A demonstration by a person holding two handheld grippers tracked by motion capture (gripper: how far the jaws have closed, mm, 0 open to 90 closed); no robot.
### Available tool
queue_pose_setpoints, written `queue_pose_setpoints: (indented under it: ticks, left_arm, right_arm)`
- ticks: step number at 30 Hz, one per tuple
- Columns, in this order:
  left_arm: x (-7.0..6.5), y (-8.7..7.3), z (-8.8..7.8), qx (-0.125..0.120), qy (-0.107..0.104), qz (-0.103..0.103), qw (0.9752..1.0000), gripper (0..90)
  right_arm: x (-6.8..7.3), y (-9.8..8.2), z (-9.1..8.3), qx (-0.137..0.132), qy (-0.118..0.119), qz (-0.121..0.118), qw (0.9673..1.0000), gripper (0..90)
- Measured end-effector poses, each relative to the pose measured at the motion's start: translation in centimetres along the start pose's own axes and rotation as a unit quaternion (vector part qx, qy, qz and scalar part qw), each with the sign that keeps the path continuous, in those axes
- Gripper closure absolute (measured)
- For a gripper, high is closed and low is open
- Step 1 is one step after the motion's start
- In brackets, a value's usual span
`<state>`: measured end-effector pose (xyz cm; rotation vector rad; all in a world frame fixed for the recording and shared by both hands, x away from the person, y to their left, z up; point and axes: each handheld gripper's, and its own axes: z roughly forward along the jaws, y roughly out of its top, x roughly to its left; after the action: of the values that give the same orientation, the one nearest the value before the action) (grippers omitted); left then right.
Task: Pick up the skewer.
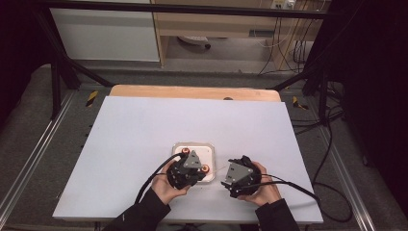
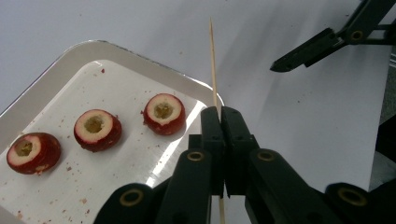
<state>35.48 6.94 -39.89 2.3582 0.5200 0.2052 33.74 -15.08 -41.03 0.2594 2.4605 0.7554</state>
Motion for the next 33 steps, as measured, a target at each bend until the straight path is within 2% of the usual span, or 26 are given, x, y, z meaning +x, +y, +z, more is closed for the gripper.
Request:
queue_pose_setpoints:
  ticks: [1, 4, 6, 7, 10, 11, 12, 14, 15, 17, 18, 20, 21, 23, 24, 25, 28, 29, 30, 32, 33]
  left_arm:
    - [-0.1, 0.2, 0.1, 0.003, 0.0, 0.004, 1.0, 88.5]
    - [-0.3, 0.6, 0.3, 0.005, -0.003, 0.008, 1.0, 88.5]
    - [-0.4, 0.8, 0.5, 0.008, -0.005, 0.01, 0.9999, 88.5]
    - [-0.5, 1.0, 0.7, 0.011, -0.008, 0.011, 0.9998, 88.5]
    - [-0.7, 1.2, 0.9, 0.014, -0.012, 0.012, 0.9998, 88.5]
    - [-0.7, 1.2, 0.9, 0.014, -0.012, 0.012, 0.9998, 88.5]
    - [-0.7, 1.3, 1.0, 0.014, -0.013, 0.012, 0.9997, 88.5]
    - [-0.8, 1.5, 1.2, 0.015, -0.016, 0.012, 0.9997, 88.5]
    - [-1.0, 1.7, 1.4, 0.015, -0.018, 0.014, 0.9996, 88.5]
    - [-1.1, 1.8, 1.5, 0.017, -0.02, 0.016, 0.9995, 88.5]
    - [-1.2, 1.9, 1.6, 0.016, -0.021, 0.017, 0.9995, 88.5]
    - [-1.3, 2.1, 1.7, 0.015, -0.024, 0.018, 0.9994, 88.5]
    - [-1.3, 2.1, 1.7, 0.015, -0.025, 0.02, 0.9994, 88.5]
    - [-1.5, 2.3, 1.8, 0.017, -0.027, 0.023, 0.9992, 88.5]
    - [-1.5, 2.3, 1.9, 0.018, -0.027, 0.023, 0.9992, 88.5]
    - [-1.6, 2.4, 2.0, 0.019, -0.029, 0.027, 0.999, 88.5]
    - [-1.7, 2.4, 2.3, 0.022, -0.031, 0.028, 0.9989, 88.5]
    - [-1.7, 2.4, 2.3, 0.022, -0.031, 0.028, 0.9989, 88.5]
    - [-1.8, 2.4, 2.4, 0.023, -0.032, 0.031, 0.9987, 88.5]
    - [-1.8, 2.4, 2.4, 0.025, -0.034, 0.031, 0.9986, 88.5]
    - [-1.9, 2.4, 2.5, 0.025, -0.034, 0.032, 0.9986, 88.5]
  right_arm:
    - [0.1, 0.1, 0.1, -0.001, 0.002, -0.018, 0.9998, 30.8]
    - [0.2, 0.3, 0.3, 0.004, 0.006, -0.045, 0.9989, 34.9]
    - [0.2, 0.3, 0.3, 0.003, 0.006, -0.054, 0.9985, 37.2]
    - [0.4, 0.3, 0.4, 0.008, 0.012, -0.073, 0.9972, 41.2]
    - [0.4, 0.2, 0.5, 0.009, 0.013, -0.104, 0.9944, 46.5]
    - [0.4, 0.2, 0.5, 0.009, 0.013, -0.104, 0.9944, 46.5]
    - [0.5, 0.2, 0.5, 0.012, 0.014, -0.129, 0.9915, 49.9]
    - [0.6, 0.1, 0.5, 0.013, 0.017, -0.13, 0.9913, 51.2]
    - [0.7, 0.1, 0.6, 0.016, 0.016, -0.15, 0.9885, 54.7]
    - [0.7, 0.1, 0.6, 0.017, 0.017, -0.156, 0.9875, 56.5]
    - [0.8, 0.1, 0.7, 0.017, 0.016, -0.174, 0.9845, 59.6]
    - [0.7, 0.1, 0.8, 0.017, 0.017, -0.188, 0.9818, 62.7]
    - [0.7, 0.1, 0.8, 0.017, 0.017, -0.188, 0.9818, 62.7]
    - [0.9, 0.0, 0.9, 0.019, 0.02, -0.204, 0.9786, 67.4]
    - [0.9, 0.0, 0.9, 0.019, 0.02, -0.204, 0.9786, 67.4]
    - [1.0, 0.0, 0.9, 0.017, 0.019, -0.216, 0.9762, 71.4]
    - [1.2, -0.1, 0.9, 0.017, 0.021, -0.229, 0.9731, 76.3]
    - [1.2, -0.1, 0.9, 0.017, 0.021, -0.229, 0.9731, 76.3]
    - [1.3, -0.1, 1.0, 0.022, 0.024, -0.242, 0.9697, 78.6]
    - [1.4, -0.1, 1.0, 0.022, 0.024, -0.246, 0.9687, 79.4]
    - [1.4, -0.2, 1.0, 0.025, 0.022, -0.258, 0.9654, 81.5]
